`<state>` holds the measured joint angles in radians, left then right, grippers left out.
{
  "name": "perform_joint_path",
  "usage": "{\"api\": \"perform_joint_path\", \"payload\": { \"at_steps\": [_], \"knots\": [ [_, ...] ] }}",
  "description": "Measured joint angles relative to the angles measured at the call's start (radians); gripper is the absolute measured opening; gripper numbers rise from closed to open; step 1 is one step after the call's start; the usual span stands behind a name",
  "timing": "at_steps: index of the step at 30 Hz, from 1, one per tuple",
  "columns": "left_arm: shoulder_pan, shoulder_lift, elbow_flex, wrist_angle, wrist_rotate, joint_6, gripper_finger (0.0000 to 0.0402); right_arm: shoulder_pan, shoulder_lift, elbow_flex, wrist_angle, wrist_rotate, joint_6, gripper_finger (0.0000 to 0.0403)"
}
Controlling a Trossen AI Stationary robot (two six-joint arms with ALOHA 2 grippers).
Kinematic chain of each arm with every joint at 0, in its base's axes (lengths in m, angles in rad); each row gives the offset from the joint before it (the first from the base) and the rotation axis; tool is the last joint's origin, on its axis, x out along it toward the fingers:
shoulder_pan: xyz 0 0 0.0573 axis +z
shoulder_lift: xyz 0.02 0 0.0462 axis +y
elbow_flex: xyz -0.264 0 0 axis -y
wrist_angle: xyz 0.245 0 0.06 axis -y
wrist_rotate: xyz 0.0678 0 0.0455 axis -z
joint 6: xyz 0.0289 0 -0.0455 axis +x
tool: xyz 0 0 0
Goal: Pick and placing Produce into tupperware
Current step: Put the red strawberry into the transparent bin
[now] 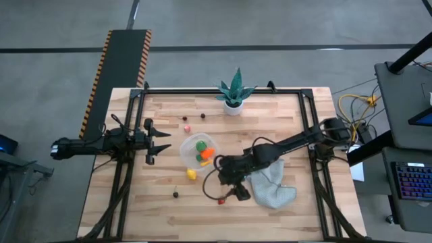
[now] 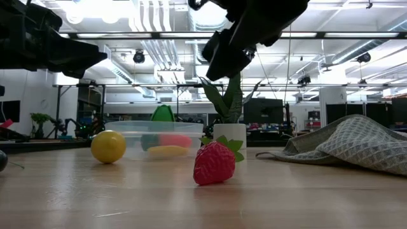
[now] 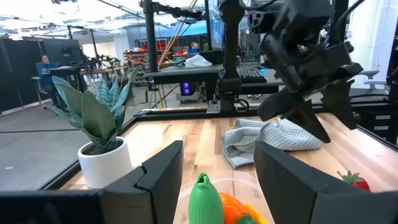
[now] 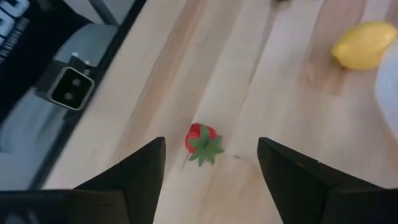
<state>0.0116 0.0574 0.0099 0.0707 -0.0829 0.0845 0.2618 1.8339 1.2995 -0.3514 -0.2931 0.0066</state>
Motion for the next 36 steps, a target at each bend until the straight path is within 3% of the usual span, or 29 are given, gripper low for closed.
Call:
{"api": "perform_joint_path", "payload": {
  "at_steps": [6,16,30,36],
  "knots": [
    [0.0,0.0,0.0,0.0,0.0,0.0,0.0183,0.03,0.0,-0.076,0.136,0.083,0.025,0.0242],
    [0.0,0.0,0.0,0.0,0.0,-0.001,0.0183,0.035,0.026,-0.212,0.332,0.087,0.098,0.0239],
    [0.0,0.001,0.0,0.0,0.0,-0.001,0.0183,0.042,0.143,-0.189,0.366,0.081,0.125,0.0235],
    [0.0,0.0,0.0,-0.002,0.0,-0.001,0.0183,0.041,0.179,-0.15,0.342,0.024,0.147,0.0233]
  ]
}}
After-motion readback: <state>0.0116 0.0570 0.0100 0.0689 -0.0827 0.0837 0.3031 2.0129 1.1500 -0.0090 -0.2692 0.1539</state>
